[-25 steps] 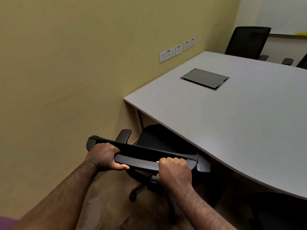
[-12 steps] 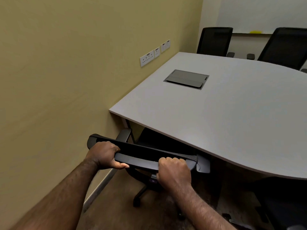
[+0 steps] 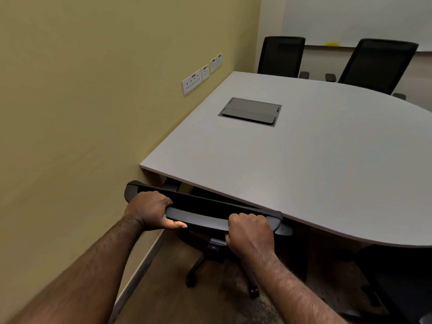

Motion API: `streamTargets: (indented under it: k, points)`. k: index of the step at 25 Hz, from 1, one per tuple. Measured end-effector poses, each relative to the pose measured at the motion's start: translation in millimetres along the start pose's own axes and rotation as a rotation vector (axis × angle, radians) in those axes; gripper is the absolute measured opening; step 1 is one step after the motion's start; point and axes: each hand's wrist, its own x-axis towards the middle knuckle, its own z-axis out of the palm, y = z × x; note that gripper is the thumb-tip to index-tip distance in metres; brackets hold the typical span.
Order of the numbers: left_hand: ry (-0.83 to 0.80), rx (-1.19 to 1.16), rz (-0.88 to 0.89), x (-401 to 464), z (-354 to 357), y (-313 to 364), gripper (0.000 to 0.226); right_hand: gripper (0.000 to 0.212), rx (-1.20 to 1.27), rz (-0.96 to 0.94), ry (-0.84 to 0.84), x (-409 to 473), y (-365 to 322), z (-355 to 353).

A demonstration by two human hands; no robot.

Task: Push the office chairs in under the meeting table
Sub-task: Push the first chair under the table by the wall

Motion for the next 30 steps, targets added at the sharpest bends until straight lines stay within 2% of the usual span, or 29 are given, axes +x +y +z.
streamTargets:
  k: [10,17,22,27,30]
  points:
    - [0.044,-0.006,0.041,43.6,12.3,-47.8,0.103,0.017,0.006,0.036,0.003,45.6,-16.2,4.3]
    - [0.033,0.016,0.056,69.0,14.3,-66.2,0.089,0.016,-0.005,0.049,0.009,74.2,-17.9,8.0]
    - [0.071,-0.002,0.07,82.8,17.2,-79.6,0.102,0.015,-0.006,0.057,0.025,90.6,-20.0,12.4]
    - [0.076,0.005,0.089,95.1,19.1,-87.2,0.084,0.015,-0.007,0.068,0.027,104.7,-19.5,13.6]
    - [0.097,-0.006,0.1,99.3,20.9,-89.0,0.09,0.015,0.004,0.074,0.038,107.4,-17.8,13.5]
